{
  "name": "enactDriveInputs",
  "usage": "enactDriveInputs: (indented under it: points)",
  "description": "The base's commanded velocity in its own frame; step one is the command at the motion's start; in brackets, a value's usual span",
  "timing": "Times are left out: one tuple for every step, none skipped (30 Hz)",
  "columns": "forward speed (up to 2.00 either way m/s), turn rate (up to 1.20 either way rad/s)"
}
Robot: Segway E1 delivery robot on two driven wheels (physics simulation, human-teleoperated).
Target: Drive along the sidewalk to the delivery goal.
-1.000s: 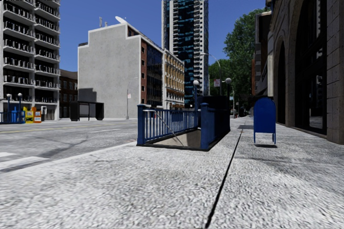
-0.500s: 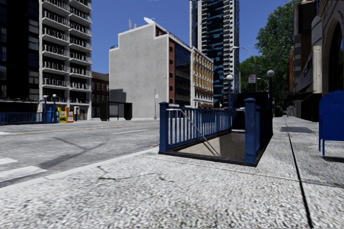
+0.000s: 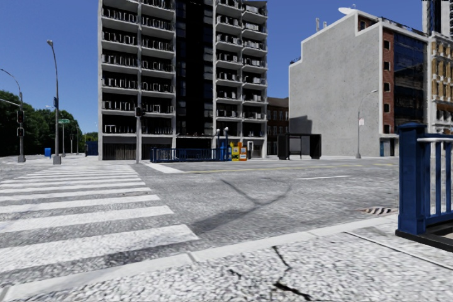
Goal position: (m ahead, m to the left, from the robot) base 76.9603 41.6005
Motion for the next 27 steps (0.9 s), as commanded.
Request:
enactDriveInputs:
  points:
    - [2.0, 0.84]
    - [2.0, 0.84]
    - [2.0, 0.4]
    - [2.0, 0.29]
    - [2.0, 0.16]
    - [2.0, 0.1]
    - [2.0, 0.07]
    - [2.0, 0.05]
    - [2.0, 0.03]
    - [2.0, 0.03]
    - [2.0, 0.03]
    - [2.0, 0.03]
    - [2.0, 0.03]
    - [2.0, 0.03]
    - [2.0, 0.09]
    - [2.0, 0.53]
    - [2.0, 0.53]
    - [2.0, 0.73]
    - [2.0, 0.91]
    - [2.0, 0.95]
    - [2.0, 0.96]
    - [2.0, 0.9]
    - [2.0, 0.11]
    - [2.0, 0.0]
    - [2.0, 0.0]
    - [2.0, 0.0]
    - [2.0, 0.0]
